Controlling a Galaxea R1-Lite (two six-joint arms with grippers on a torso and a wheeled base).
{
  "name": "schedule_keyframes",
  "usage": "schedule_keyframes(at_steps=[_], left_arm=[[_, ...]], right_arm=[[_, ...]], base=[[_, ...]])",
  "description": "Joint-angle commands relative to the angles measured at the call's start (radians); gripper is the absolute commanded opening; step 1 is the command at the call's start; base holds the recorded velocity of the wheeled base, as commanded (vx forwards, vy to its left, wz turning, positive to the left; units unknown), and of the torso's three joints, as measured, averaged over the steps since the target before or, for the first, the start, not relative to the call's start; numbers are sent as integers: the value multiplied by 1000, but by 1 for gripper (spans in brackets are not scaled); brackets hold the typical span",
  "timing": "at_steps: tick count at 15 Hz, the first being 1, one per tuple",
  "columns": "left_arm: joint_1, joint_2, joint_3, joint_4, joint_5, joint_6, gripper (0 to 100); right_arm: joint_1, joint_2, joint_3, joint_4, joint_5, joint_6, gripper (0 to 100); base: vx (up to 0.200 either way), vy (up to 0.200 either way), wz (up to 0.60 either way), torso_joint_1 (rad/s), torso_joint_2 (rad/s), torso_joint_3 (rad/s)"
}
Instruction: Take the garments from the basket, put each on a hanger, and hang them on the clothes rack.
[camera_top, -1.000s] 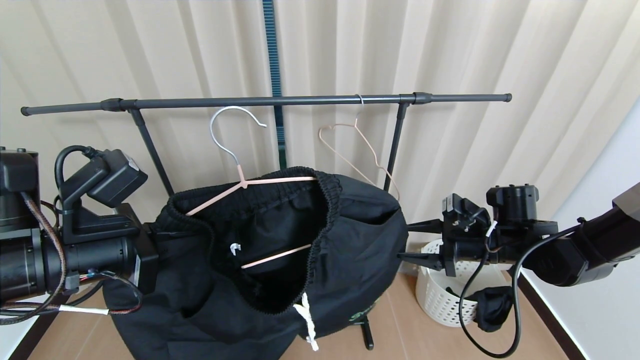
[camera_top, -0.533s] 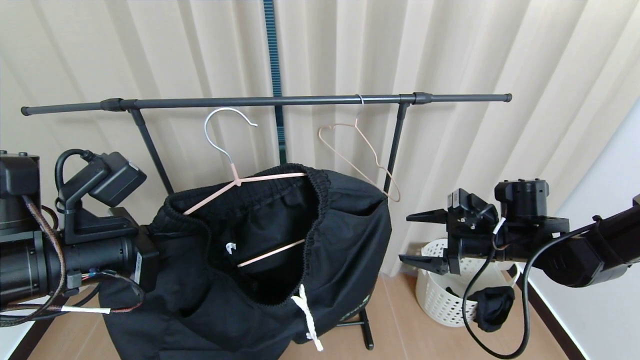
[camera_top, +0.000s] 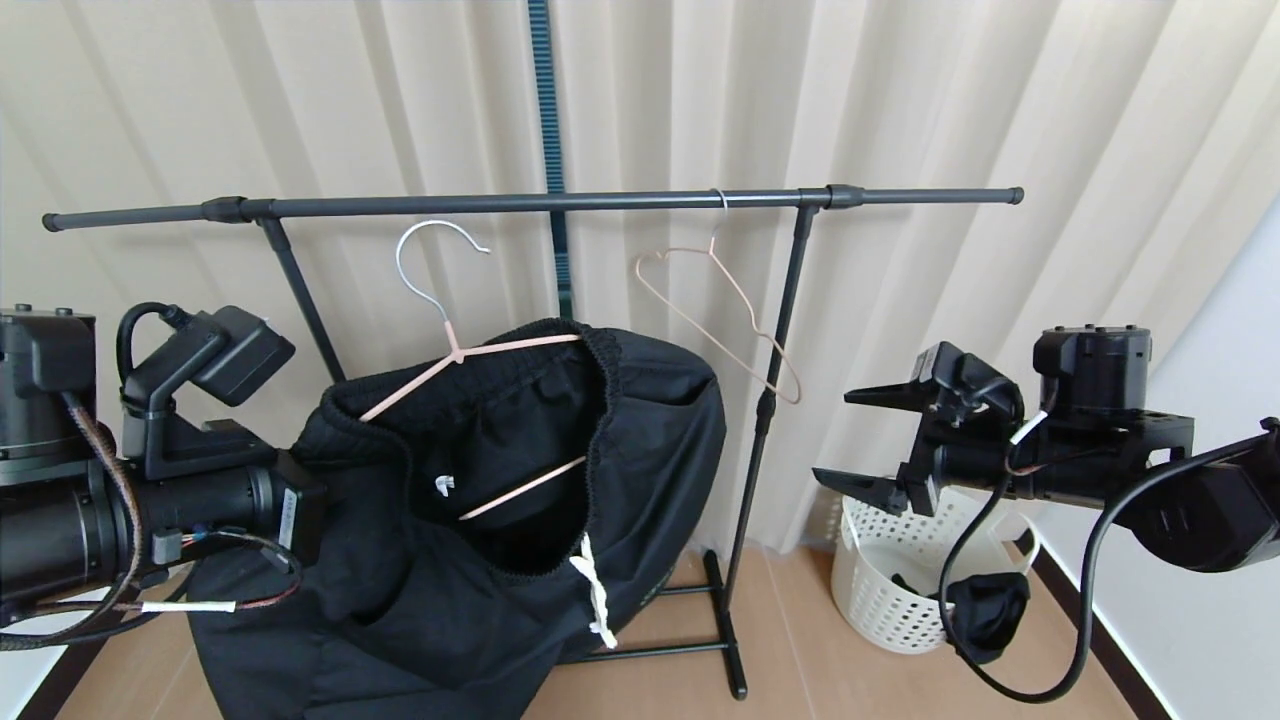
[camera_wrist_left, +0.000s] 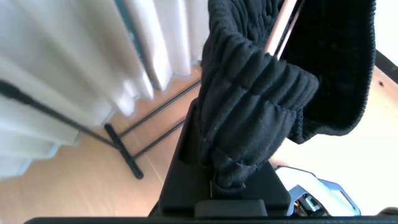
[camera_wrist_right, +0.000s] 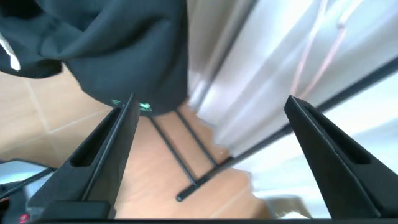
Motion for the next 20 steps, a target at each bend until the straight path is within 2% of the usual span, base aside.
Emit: schedule_keyframes(at_steps=[1,2,5,6,7,9,11,13,20], left_arm=[[-1,47,-31,-2,32,-29,0],[-4,59,-42,-2,44,-47,0],[-24,183,-154,-2,165,-147,0],[-24,205,-174,-2,178,-155,0],[-23,277,-244,3,211,-167,0],[-21,366,-341,21,265,-170,0],[-31,485,-490,55,379,-191,0],[-58,553,-579,53,391,-299,0],[-54,806,-910,53,417,-300,0]], right_arm=[[14,-28,-8,-7,-45,11,100],[19,-27,-9,-17,-66,17,100],[69,-19,-3,-97,-207,85,100],[75,-21,-5,-103,-224,96,100],[84,-24,-6,-125,-255,123,100],[84,-25,-6,-139,-263,129,100],[84,-24,-6,-139,-267,129,100],[81,-34,-3,-139,-275,131,100],[65,-48,-6,-139,-276,129,100]], base=[[0,0,0,0,0,0],[0,0,0,0,0,0],[0,0,0,0,0,0],[0,0,0,0,0,0],[0,0,0,0,0,0],[0,0,0,0,0,0],[0,0,0,0,0,0],[0,0,0,0,0,0],[0,0,0,0,0,0]])
